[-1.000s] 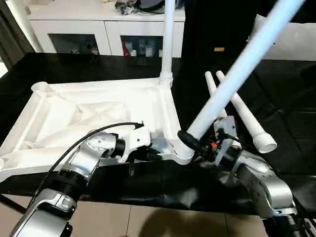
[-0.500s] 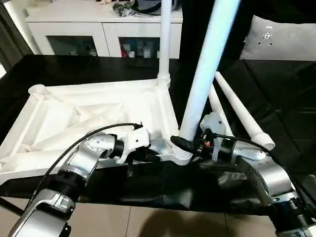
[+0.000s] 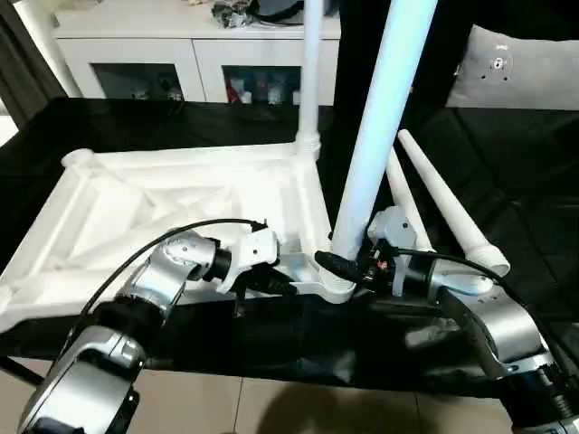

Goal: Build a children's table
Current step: Insert table leg to table base

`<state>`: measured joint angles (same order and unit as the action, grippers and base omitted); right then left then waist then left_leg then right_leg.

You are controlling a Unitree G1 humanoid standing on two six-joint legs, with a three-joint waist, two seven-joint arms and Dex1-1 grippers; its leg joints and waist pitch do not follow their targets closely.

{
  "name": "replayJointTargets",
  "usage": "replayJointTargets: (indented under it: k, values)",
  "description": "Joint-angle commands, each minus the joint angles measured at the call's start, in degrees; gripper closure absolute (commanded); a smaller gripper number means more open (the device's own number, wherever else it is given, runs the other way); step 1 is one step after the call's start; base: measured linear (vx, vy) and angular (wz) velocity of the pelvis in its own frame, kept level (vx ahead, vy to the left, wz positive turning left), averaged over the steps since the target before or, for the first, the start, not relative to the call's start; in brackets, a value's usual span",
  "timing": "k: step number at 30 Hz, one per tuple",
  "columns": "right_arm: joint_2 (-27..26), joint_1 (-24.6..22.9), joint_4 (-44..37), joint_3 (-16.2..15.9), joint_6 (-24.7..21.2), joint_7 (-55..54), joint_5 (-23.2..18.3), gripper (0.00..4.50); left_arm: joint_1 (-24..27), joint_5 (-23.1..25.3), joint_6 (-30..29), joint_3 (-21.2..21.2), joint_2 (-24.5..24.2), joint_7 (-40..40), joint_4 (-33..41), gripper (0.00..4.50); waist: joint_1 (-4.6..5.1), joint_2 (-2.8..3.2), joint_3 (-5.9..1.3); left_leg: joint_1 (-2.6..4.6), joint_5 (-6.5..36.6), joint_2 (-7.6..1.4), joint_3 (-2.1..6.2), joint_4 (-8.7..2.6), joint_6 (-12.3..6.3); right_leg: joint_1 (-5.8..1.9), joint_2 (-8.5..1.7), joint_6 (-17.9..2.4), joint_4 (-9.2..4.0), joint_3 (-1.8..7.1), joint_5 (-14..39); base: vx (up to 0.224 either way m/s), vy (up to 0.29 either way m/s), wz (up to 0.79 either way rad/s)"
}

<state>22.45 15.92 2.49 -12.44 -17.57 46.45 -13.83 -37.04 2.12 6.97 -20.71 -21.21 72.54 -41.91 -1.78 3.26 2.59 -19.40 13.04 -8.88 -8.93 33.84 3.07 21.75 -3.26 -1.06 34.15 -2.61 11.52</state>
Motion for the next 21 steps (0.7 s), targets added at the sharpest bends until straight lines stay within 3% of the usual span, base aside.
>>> replayJointTargets:
  k: [1,3,5,7,8,9,10,11,12,13,15,18,21]
  values:
    - [-0.76,-3.97,6.52,-4.03,-7.10,-3.58,4.47,2.62,0.37,0.70,-1.42,1.25,-2.26,-0.86,2.53,4.50,0.25,0.34,-1.63,-0.56,14.34,-4.38,1.54,-5.28,-0.82,-2.46,-5.50,-13.25,-4.60,3.31,13.96,0.000,0.000,0.00]
    - [-2.92,-4.05,6.85,-3.26,-7.88,-8.12,5.44,2.62,3.29,0.09,-4.70,2.15,-2.88,-2.46,6.74,4.50,0.60,0.35,-1.34,-0.61,15.31,-4.31,1.54,-5.46,-0.41,-2.30,-5.46,-13.07,-4.73,3.27,15.41,0.000,0.000,0.00]
    - [-5.22,-3.99,7.02,-2.33,-8.47,-11.94,5.79,2.62,7.39,-0.73,-9.76,3.20,-3.18,-4.68,13.18,4.50,1.23,0.24,-0.94,-0.50,18.10,-4.31,1.71,-5.75,0.25,-1.96,-5.67,-12.01,-5.11,3.38,21.67,0.000,0.000,0.00]
    - [-6.11,-3.83,7.24,-1.90,-8.73,-13.45,5.94,2.62,9.06,-0.90,-11.52,3.47,-3.34,-5.56,15.85,4.50,1.75,0.40,-0.87,-0.52,19.24,-4.39,1.88,-5.85,0.62,-1.79,-5.65,-11.23,-5.21,3.44,24.35,0.000,0.000,0.00]
    - [-6.81,-3.57,7.53,-1.53,-8.92,-14.55,5.99,2.62,10.58,-0.97,-13.09,3.68,-3.40,-6.44,18.28,4.50,2.28,-0.49,-0.63,-0.69,20.83,-4.10,1.94,-5.96,0.31,-1.53,-5.28,-9.66,-5.72,3.28,28.05,0.000,0.000,0.00]
    - [-8.67,-2.41,8.78,-0.47,-9.19,-17.37,6.05,2.62,14.72,-1.14,-17.68,4.46,-2.64,-9.55,25.42,4.50,2.63,-0.65,-0.64,-0.81,21.15,-4.22,2.17,-6.08,0.47,-1.48,-5.53,-9.00,-5.61,3.44,29.70,0.000,0.000,0.00]
    - [-9.46,-1.81,9.40,0.02,-9.23,-18.58,6.07,2.62,16.49,-1.25,-19.75,4.83,-2.11,-11.00,28.65,4.50,3.19,-0.05,-0.43,-1.35,21.22,-4.38,2.56,-6.27,0.68,-1.59,-5.74,-8.78,-5.37,3.33,30.26,0.000,0.000,0.00]
    - [-10.19,-1.25,9.98,0.44,-9.20,-19.62,6.06,2.62,18.03,-1.38,-22.00,5.13,-1.46,-12.50,31.75,4.50,3.60,-0.04,-0.54,-0.90,22.55,-4.42,2.45,-6.14,0.79,-1.08,-5.54,-8.48,-5.67,3.36,30.87,0.000,0.000,0.00]
    - [-10.76,-0.69,10.57,0.84,-9.09,-20.55,6.09,2.62,19.23,-1.61,-24.13,5.26,-0.73,-13.67,34.48,4.50,3.71,-0.82,-0.53,-0.92,22.53,-4.15,2.37,-5.97,0.40,-0.89,-5.38,-8.21,-5.96,3.35,31.51,0.000,0.000,0.00]
    - [-10.81,-0.64,10.63,0.87,-9.07,-20.62,6.09,2.62,19.31,-1.61,-24.27,5.25,-0.67,-13.75,34.68,4.50,3.75,-0.29,-0.53,-0.72,22.84,-4.22,2.42,-5.97,0.50,-0.77,-5.52,-8.43,-5.79,3.50,31.73,0.000,0.000,0.00]
    - [-12.54,1.08,12.19,1.93,-8.52,-22.44,5.69,2.62,22.15,-0.86,-29.76,4.45,1.97,-17.55,42.27,4.50,4.13,-0.83,-0.33,-0.80,23.00,-4.08,2.31,-5.82,-0.23,-0.38,-5.33,-7.96,-6.27,3.49,32.96,0.000,0.000,0.00]
    - [-13.36,1.21,11.94,2.00,-8.29,-22.73,5.44,2.62,22.66,0.35,-32.29,3.89,3.35,-20.48,44.47,4.50,3.90,-1.32,-0.46,-0.93,21.51,-3.87,2.13,-5.70,-1.00,-0.40,-5.27,-7.19,-6.44,3.57,33.63,0.000,0.000,0.00]
    - [-13.76,0.81,11.31,1.78,-8.16,-22.43,5.31,2.62,22.24,2.08,-32.88,3.67,4.21,-23.09,43.92,4.50,3.46,-1.00,-0.71,-1.12,18.85,-3.95,1.93,-5.72,-1.44,-0.59,-5.07,-7.83,-6.18,3.58,28.93,0.000,0.000,0.00]
